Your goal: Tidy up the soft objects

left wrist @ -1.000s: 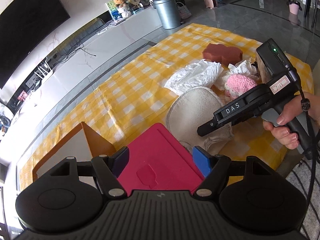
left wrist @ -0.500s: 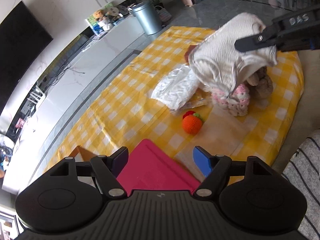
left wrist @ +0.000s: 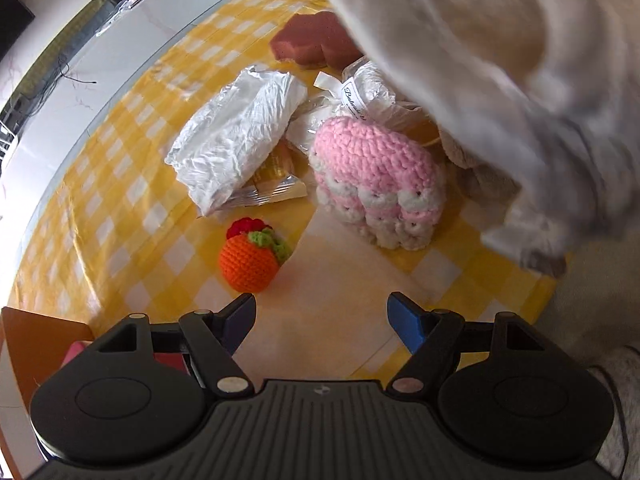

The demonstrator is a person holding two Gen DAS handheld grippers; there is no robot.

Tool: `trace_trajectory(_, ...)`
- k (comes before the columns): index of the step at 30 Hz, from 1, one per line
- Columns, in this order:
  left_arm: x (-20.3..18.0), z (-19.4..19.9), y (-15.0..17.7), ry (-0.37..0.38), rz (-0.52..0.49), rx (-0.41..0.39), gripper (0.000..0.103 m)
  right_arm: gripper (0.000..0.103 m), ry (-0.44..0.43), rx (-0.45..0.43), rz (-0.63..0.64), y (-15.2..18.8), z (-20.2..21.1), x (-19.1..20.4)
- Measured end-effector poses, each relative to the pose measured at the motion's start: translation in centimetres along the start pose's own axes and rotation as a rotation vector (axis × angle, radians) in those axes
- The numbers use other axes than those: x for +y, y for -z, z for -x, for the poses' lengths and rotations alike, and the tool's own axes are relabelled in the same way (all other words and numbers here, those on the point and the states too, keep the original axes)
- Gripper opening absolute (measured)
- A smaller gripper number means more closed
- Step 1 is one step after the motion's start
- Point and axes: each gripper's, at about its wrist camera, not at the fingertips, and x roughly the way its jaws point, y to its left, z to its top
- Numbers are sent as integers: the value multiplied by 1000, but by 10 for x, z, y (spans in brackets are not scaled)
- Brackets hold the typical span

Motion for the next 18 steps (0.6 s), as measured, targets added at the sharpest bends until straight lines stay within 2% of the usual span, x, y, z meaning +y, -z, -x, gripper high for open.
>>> trace_trajectory(4,11,-22,-5,76,110,51,88,9,7,2,3,4,-1,-3)
trace_trajectory(5,15,-28,-5,93,144,71,88,9,33,-10,24,4,0,-2)
trace_trajectory(7,21,-38,-3,85,214,94,89,9,75,-33,71,7,2,1)
trace_trajectory(8,24,-43,-2,85,239,99,95,9,80,-36,83,8,2,0)
trace_trajectory(10,32,-49,0,111,266,83,103,9,61,-27,70,9,1,-2)
trace_trajectory(13,41,-58,8,123,311,61,103,9,72,-24,75,10,-3,-6)
trace_trajectory(18,39,-54,23,130,294,-7,103,8,102,15,62,14,-16,-13)
